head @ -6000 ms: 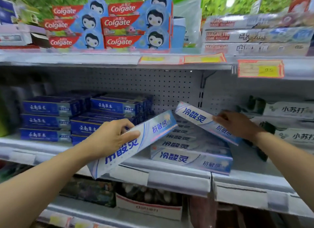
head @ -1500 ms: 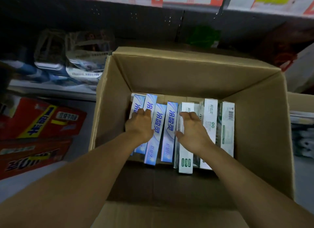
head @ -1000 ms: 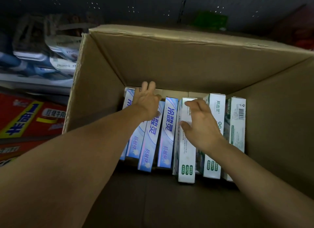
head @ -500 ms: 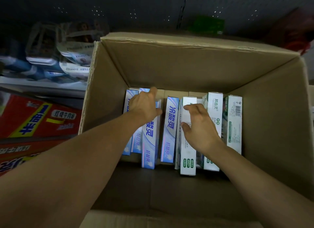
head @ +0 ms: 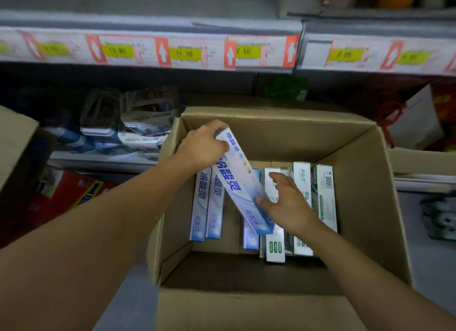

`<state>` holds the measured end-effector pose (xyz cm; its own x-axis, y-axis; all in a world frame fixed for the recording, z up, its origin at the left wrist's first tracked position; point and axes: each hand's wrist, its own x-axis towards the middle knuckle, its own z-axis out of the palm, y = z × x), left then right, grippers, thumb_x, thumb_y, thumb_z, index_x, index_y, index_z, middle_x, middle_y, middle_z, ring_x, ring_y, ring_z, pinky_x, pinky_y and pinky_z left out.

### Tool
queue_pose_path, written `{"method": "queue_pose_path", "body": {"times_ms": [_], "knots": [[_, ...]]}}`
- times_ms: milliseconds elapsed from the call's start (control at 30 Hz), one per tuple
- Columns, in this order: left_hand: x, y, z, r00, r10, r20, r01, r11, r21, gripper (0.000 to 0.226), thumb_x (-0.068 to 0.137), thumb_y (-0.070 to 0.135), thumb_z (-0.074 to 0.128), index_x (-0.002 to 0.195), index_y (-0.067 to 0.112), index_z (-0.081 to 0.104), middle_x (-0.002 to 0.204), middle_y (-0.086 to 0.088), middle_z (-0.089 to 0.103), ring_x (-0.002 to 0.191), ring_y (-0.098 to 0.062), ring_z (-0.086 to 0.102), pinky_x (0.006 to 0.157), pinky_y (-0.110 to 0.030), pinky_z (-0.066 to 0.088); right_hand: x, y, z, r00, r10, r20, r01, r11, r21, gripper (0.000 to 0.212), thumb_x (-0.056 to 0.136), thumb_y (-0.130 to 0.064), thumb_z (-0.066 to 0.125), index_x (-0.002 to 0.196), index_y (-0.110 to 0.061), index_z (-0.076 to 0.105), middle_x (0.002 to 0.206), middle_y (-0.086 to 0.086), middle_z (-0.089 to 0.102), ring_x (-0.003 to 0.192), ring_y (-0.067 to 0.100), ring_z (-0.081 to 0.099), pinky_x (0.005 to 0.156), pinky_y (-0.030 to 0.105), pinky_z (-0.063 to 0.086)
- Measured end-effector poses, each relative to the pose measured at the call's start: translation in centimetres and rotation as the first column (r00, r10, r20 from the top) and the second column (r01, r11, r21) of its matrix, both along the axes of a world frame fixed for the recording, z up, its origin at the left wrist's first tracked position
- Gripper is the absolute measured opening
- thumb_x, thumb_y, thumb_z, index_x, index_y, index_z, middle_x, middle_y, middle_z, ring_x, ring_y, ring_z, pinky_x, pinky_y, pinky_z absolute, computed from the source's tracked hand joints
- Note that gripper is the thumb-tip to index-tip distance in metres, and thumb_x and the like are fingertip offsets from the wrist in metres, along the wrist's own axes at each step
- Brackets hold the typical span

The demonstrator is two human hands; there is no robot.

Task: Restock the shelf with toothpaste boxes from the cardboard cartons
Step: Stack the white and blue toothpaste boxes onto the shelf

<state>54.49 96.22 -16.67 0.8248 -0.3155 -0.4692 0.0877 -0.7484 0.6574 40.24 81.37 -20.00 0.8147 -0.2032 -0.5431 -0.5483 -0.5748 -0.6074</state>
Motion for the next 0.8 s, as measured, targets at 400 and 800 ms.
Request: {"method": "queue_pose_path", "body": {"times_ms": [400, 800], "knots": [[-0.6, -2.6, 3.7, 0.817, 0.321, -0.478, -0.418, 0.902, -0.109, 0.012, 0.090, 0.020, 0.058, 0.098, 0.011, 0.058, 0.070, -0.008, 0.067, 0.058, -0.014, 0.065, 0.053, -0.030, 0.057, -0.3, -4.1, 5.1, 0.964, 0.210, 0.163, -0.145, 0.929, -0.340, 0.082, 0.076, -0.048, 0.070, 0.142, -0.020, 0.031, 0.141, -0.002, 0.037, 0.128, 0.016, 0.037, 0.103, 0.027, 0.027], [-2.3, -1.7, -0.8, 0.785, 0.200, -0.586, -0.327, 0.938, -0.118, 0.037, 0.094, 0.052, 0.042, 0.115, 0.023, 0.049, 0.098, -0.009, 0.059, 0.080, -0.020, 0.064, 0.072, -0.032, 0.050, -1.1, -8.3, 2.3, 0.976, 0.098, 0.195, -0.074, 0.989, -0.125, 0.041, 0.088, -0.027, 0.062, 0.127, -0.015, 0.054, 0.115, -0.001, 0.062, 0.104, 0.016, 0.057, 0.087, 0.025, 0.040]]}}
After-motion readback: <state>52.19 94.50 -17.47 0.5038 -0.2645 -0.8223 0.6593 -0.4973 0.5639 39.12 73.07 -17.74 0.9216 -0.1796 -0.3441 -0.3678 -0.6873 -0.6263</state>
